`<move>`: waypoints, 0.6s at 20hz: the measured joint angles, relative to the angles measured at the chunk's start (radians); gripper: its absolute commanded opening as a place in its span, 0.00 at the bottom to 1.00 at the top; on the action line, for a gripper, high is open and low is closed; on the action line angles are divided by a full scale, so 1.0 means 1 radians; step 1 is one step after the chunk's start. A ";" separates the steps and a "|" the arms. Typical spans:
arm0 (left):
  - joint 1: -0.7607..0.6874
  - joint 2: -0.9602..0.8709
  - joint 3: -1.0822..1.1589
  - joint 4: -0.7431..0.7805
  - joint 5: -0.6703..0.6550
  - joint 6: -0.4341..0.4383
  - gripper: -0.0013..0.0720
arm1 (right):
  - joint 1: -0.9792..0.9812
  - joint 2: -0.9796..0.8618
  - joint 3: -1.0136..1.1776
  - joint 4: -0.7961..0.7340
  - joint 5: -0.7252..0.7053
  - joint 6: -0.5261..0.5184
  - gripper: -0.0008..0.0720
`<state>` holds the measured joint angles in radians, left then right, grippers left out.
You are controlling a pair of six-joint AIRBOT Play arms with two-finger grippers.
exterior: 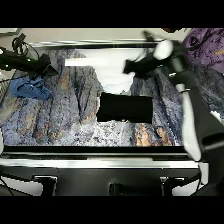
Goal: Fold the clothes and pants, and hang the long-sleeved shirts on hangers.
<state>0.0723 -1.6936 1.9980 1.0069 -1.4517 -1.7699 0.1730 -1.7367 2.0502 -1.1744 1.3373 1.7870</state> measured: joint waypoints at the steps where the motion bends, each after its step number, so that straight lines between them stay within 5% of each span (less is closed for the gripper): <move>1: 0.000 0.000 0.000 0.001 0.000 0.000 0.04 | -0.077 0.011 -0.021 0.054 0.037 -0.029 0.89; 6: 0.000 0.000 0.000 0.000 0.000 0.000 0.04 | -0.390 0.035 -0.293 0.269 0.176 -0.228 0.89; 12: 0.000 0.000 0.000 0.000 0.000 0.000 0.04 | -0.488 0.012 -0.684 0.391 0.050 -0.418 0.85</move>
<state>0.0723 -1.6936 1.9980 1.0065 -1.4517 -1.7699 -0.3149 -1.7248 1.3663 -0.7837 1.3876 1.3693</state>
